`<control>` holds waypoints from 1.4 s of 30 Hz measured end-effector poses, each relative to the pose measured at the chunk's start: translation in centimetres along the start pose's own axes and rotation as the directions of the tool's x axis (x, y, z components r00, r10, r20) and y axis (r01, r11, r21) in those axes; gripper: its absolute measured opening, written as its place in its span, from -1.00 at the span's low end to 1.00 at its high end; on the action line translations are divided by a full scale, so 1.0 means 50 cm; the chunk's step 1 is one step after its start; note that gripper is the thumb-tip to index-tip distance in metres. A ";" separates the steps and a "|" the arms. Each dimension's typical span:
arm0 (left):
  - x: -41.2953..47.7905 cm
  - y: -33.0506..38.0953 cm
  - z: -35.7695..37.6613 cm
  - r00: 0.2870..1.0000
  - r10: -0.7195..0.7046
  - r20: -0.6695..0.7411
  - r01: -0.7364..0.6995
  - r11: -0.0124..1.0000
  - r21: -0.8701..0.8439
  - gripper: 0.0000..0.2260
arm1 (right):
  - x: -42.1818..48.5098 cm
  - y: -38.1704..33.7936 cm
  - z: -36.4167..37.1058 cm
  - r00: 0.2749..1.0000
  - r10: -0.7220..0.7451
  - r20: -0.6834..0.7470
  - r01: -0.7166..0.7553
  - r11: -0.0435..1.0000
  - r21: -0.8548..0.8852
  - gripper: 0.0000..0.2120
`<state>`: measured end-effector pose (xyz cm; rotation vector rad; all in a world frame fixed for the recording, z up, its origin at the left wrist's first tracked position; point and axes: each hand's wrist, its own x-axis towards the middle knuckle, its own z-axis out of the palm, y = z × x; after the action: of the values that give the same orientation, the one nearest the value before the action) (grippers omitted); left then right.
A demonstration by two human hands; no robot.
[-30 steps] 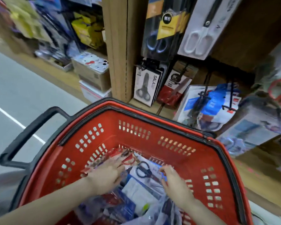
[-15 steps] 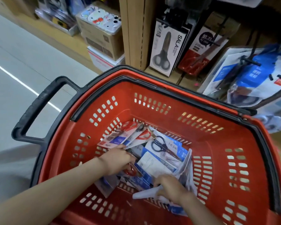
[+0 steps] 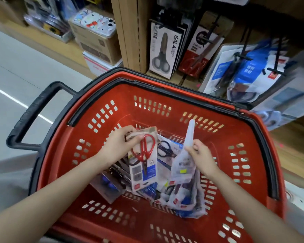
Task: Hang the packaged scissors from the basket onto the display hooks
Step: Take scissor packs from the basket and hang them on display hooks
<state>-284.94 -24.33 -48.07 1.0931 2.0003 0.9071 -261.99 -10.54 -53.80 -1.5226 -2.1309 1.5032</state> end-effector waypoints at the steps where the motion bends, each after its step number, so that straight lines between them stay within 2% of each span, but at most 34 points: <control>1: -0.003 0.003 -0.002 0.999 -0.025 -0.048 0.023 0.999 -0.039 -0.83 | -0.001 -0.016 -0.010 0.998 -0.003 -0.060 0.006 0.999 0.054 -0.84; 3: -0.011 0.010 -0.002 0.992 -0.076 -0.098 0.064 0.991 -0.118 -0.84 | -0.014 -0.047 -0.025 0.995 -0.015 -0.100 0.027 0.993 0.117 -0.79; 7: -0.033 0.020 0.000 0.973 -0.189 -0.135 0.165 0.971 -0.174 -0.76 | -0.065 -0.097 -0.039 0.997 -0.046 -0.065 0.057 0.981 0.183 -0.84; 11: -0.066 0.044 0.009 0.948 -0.316 -0.028 0.265 0.838 -0.477 -0.83 | -0.083 -0.095 -0.033 0.998 0.063 -0.029 -0.055 0.974 0.218 -0.82; 13: -0.080 0.056 0.015 0.933 -0.354 -0.061 0.249 0.761 -0.600 -0.84 | -0.088 -0.088 -0.025 0.991 0.132 -0.017 -0.129 0.983 0.130 -0.81; 15: -0.090 0.066 0.018 0.913 -0.384 -0.136 0.191 0.698 -0.691 -0.84 | -0.097 -0.089 -0.020 0.982 0.187 -0.037 -0.182 0.977 0.112 -0.81; 17: -0.099 0.073 0.018 0.903 -0.397 -0.161 0.135 0.620 -0.773 -0.84 | -0.103 -0.088 -0.020 0.973 0.225 -0.057 -0.210 0.959 0.192 -0.81; 19: -0.109 0.076 0.018 0.910 -0.394 -0.133 0.133 0.577 -0.806 -0.82 | -0.115 -0.098 -0.023 0.972 0.235 -0.010 -0.218 0.914 0.341 -0.81; 22: -0.137 0.081 0.026 0.952 -0.300 -0.065 0.140 0.614 -0.777 -0.71 | -0.135 -0.119 -0.027 0.986 0.145 0.083 -0.165 0.777 0.607 -0.80; 24: -0.156 0.082 0.039 0.974 -0.222 -0.041 0.110 0.628 -0.771 -0.59 | -0.148 -0.138 -0.027 0.992 0.102 0.070 -0.122 0.730 0.672 -0.79; 27: -0.174 0.089 0.053 0.987 -0.153 -0.058 0.056 0.649 -0.759 -0.46 | -0.157 -0.151 -0.019 0.989 0.144 0.028 -0.122 0.699 0.704 -0.79; 30: -0.182 0.098 0.057 0.993 -0.090 -0.080 0.018 0.767 -0.642 -0.54 | -0.168 -0.154 -0.018 0.978 0.209 -0.020 -0.142 0.729 0.670 -0.78; 32: -0.191 0.107 0.055 0.996 -0.082 -0.031 0.051 0.830 -0.555 -0.64 | -0.175 -0.155 -0.025 0.975 0.222 -0.028 -0.147 0.731 0.667 -0.80; 34: -0.189 0.113 0.040 0.992 -0.111 0.052 0.122 0.852 -0.508 -0.75 | -0.181 -0.157 -0.042 0.978 0.203 -0.049 -0.124 0.751 0.649 -0.81; 36: -0.179 0.117 0.014 0.971 -0.123 0.203 0.201 0.884 -0.422 -0.81 | -0.185 -0.157 -0.064 0.989 0.136 -0.061 -0.075 0.809 0.583 -0.81; 39: -0.157 0.134 -0.005 0.916 -0.079 0.393 0.224 0.914 -0.339 -0.65 | -0.195 -0.166 -0.087 0.999 -0.012 -0.044 0.030 0.904 0.427 -0.87; 40: -0.154 0.147 0.002 0.910 -0.064 0.409 0.223 0.908 -0.354 -0.67 | -0.199 -0.170 -0.090 0.998 -0.052 -0.034 0.061 0.926 0.374 -0.90; 42: -0.141 0.163 0.028 0.934 -0.060 0.352 0.199 0.906 -0.374 -0.78 | -0.203 -0.182 -0.096 0.994 -0.102 -0.025 0.105 0.948 0.299 -0.93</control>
<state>-277.51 -26.87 -40.52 0.8014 1.5007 0.9401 -260.14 -15.28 -40.28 -1.2898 -1.8392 1.6854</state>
